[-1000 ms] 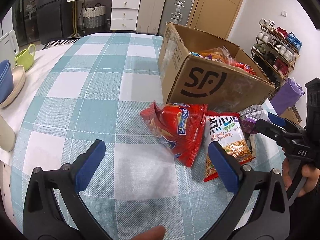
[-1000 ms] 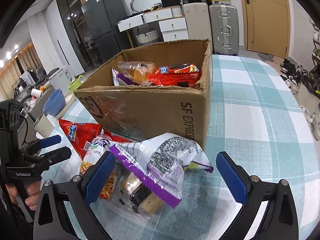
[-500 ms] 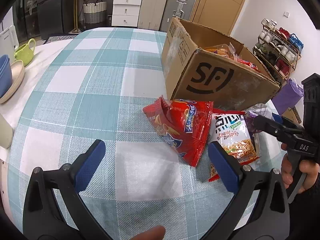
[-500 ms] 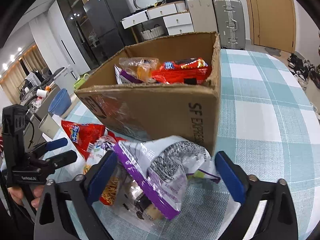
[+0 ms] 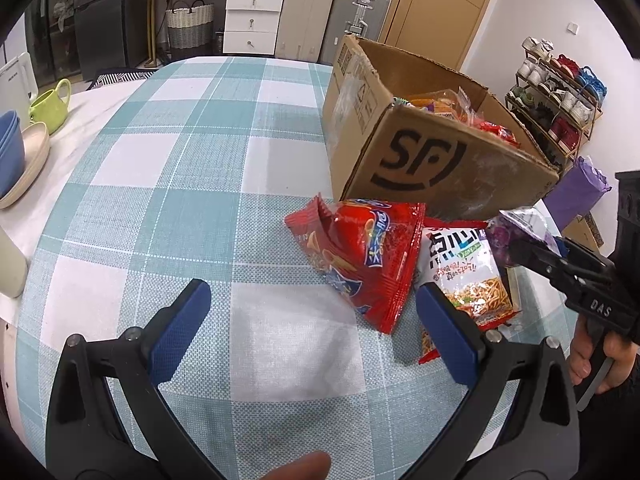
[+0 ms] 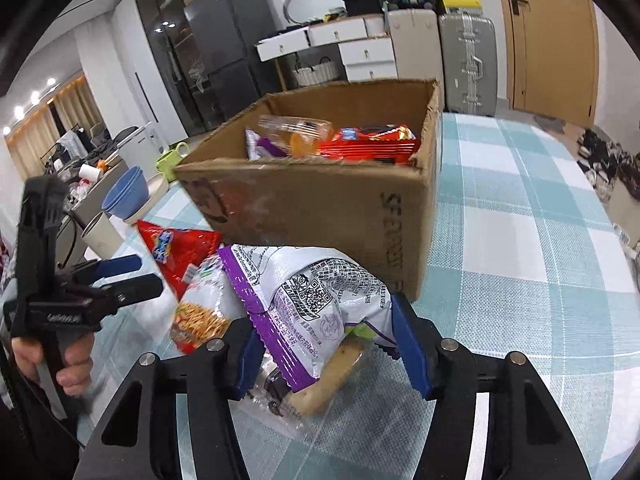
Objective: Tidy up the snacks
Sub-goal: 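Grasp the white-and-purple snack bag with the right gripper, then grasp the red snack bag with the left gripper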
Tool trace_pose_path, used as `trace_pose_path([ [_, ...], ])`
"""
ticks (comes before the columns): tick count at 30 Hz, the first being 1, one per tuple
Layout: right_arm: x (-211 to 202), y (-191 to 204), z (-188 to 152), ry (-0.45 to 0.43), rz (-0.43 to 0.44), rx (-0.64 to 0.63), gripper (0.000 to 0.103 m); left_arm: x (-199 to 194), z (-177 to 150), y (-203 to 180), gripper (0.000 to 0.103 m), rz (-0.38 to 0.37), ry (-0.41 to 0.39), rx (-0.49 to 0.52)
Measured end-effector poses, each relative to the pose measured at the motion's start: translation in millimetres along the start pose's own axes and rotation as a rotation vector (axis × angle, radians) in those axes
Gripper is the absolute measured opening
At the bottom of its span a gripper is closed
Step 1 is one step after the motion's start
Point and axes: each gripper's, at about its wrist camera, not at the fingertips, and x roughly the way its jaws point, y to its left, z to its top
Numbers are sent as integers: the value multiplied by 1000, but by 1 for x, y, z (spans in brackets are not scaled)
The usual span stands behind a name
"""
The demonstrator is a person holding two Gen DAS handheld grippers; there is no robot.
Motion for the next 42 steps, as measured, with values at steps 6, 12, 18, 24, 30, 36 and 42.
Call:
trace_pose_path([
  [6, -31, 5, -17, -65, 39, -5, 59, 2, -1, -1, 102, 8, 0, 2],
  [12, -42, 5, -25, -96, 56, 0, 59, 9, 7, 0, 102, 3, 0, -14],
  [18, -49, 4, -25, -102, 61, -6, 59, 20, 18, 5, 102, -18, -4, -57],
  [24, -45, 4, -24, -94, 58, 3, 59, 29, 20, 7, 98, -30, 1, -68],
  [30, -44, 4, -25, -91, 54, 8, 59, 30, 19, 8, 49, -113, -9, -66],
  [36, -46, 4, -24, -89, 43, 7, 59, 23, 13, 10, 41, -103, -39, -76],
  [42, -49, 1, -21, -98, 32, 14, 59, 9, 5, 9, 39, -85, -67, -57],
])
